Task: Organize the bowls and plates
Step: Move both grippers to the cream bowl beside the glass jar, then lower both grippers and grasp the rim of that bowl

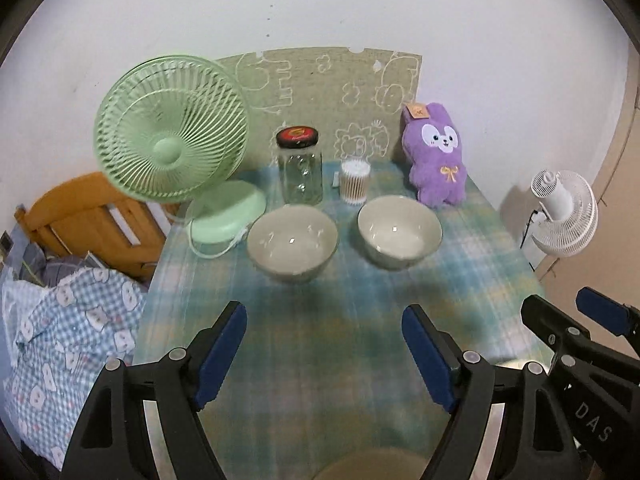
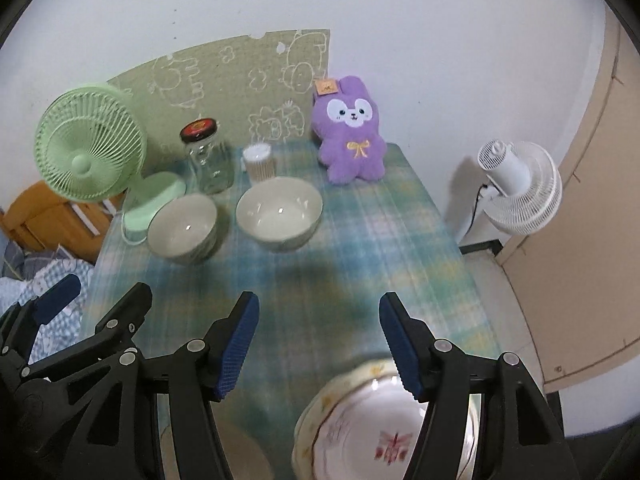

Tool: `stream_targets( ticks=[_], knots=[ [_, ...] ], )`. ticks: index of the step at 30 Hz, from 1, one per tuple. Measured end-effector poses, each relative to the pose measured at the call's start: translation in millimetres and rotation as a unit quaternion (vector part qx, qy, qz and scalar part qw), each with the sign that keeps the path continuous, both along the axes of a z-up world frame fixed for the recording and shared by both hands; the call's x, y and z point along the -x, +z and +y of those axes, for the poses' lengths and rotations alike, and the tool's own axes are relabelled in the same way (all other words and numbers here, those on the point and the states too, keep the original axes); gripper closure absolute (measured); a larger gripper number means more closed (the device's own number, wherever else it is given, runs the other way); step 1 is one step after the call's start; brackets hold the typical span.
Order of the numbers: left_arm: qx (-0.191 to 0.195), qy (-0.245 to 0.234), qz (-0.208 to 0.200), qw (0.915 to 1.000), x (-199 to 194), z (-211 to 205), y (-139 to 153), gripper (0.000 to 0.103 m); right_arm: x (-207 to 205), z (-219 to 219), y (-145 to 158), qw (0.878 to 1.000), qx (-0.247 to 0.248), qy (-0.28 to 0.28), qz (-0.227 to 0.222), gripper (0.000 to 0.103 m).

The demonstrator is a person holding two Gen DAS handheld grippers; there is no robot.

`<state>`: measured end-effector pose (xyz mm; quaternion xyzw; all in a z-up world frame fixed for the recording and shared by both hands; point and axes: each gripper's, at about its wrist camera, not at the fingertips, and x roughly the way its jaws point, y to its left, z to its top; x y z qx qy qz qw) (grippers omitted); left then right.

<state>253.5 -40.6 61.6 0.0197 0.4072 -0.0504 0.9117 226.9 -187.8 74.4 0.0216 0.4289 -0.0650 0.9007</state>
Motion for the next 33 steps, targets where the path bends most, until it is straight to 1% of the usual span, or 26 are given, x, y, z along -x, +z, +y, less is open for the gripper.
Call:
stream_targets(
  ticks=[6,9,13,21,23,27,28,31,33],
  knots=[
    [0.004,0.028,0.006,0.9996,-39,-18,-5,0.021,-52,-24,-4,1.000,-0.003,0.018,0.001,0.037],
    [0.002,0.043,0.008,0.9990,-59,-27,-11,0.022,-80,-33,-12,0.999,-0.007,0.031,0.005,0.037],
    [0.000,0.060,0.024,0.9979,-89,-37,-26,0.024,-118,-42,-27,0.999,-0.014,0.047,0.012,0.037],
    [-0.014,0.065,0.038,0.9971,-139,-50,-53,0.027,-171,-50,-59,0.998,-0.022,0.057,0.022,0.037],
    [-0.013,0.064,0.044,0.9969,-150,-52,-61,0.032,-182,-52,-66,0.998,-0.025,0.056,0.022,0.037],
    [0.010,0.072,0.059,0.9956,-170,-56,-78,0.038,-200,-56,-81,0.998,-0.028,0.053,0.028,0.037],
    [0.012,0.070,0.065,0.9954,-174,-58,-83,0.042,-204,-57,-85,0.998,-0.028,0.054,0.030,0.037],
    [0.003,0.059,0.078,0.9952,-184,-65,-97,0.052,-216,-58,-98,0.997,-0.028,0.057,0.039,0.037],
    [-0.009,0.057,0.074,0.9956,-188,-69,-101,0.054,-221,-58,-106,0.997,-0.024,0.060,0.044,0.039]
  ],
)
